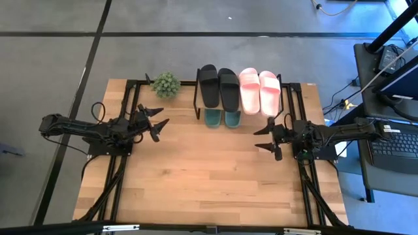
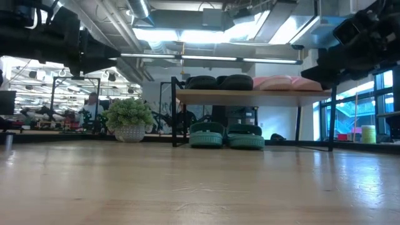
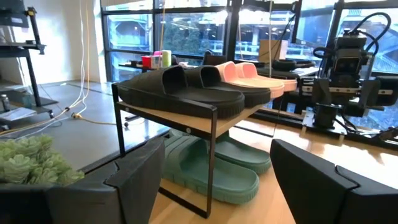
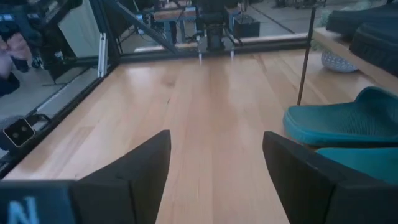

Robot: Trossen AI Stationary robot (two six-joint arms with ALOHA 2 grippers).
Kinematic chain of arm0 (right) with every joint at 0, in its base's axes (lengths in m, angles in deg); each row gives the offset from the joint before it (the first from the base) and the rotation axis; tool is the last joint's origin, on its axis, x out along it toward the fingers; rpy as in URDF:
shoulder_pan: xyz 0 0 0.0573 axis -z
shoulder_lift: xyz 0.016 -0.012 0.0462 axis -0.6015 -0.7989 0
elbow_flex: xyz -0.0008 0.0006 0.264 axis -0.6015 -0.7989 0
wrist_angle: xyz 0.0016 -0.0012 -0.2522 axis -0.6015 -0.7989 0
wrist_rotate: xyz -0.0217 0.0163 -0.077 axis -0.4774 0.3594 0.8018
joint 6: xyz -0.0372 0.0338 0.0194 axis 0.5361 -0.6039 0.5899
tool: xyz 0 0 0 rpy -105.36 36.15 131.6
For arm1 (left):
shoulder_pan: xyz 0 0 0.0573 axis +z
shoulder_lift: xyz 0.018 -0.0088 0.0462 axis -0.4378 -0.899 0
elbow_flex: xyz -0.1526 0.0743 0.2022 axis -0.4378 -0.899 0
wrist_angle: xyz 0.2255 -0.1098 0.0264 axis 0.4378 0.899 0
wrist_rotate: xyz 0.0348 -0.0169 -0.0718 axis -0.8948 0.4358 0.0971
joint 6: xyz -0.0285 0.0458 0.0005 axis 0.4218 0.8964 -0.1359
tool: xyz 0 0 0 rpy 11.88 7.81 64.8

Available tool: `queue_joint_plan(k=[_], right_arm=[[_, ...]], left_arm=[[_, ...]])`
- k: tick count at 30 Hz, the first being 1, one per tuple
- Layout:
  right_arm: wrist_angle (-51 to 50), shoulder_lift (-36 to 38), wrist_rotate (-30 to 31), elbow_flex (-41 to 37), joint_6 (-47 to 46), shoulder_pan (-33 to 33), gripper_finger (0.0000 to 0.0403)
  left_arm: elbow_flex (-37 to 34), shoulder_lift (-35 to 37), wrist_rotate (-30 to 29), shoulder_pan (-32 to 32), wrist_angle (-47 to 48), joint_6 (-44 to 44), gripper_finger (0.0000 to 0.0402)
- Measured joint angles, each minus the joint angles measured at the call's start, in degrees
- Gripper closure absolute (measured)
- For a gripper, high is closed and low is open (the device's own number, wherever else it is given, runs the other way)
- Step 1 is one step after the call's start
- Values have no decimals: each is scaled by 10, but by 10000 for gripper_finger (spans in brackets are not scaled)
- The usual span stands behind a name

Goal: Pick and place slides into the shelf
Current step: Return to Home Position

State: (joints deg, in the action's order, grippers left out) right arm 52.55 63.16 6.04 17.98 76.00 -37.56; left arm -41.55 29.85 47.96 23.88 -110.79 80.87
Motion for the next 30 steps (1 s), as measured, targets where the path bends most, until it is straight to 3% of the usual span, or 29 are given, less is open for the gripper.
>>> queue_joint_plan(k=[9, 18, 25, 30], right_arm=[[-26, 91, 0, -33, 12, 2, 147], [-124, 200, 1, -34, 15, 21, 147], [-130, 265, 2, -33, 31, 24, 147], [-141, 264, 3, -29, 27, 24, 147]], left_arm=[[-2, 8, -18, 0, 15, 0, 117], [-2, 20, -53, -1, 18, 0, 117], [-2, 88, -51, -1, 117, -15, 117], [19, 156, -52, -1, 208, -15, 117]])
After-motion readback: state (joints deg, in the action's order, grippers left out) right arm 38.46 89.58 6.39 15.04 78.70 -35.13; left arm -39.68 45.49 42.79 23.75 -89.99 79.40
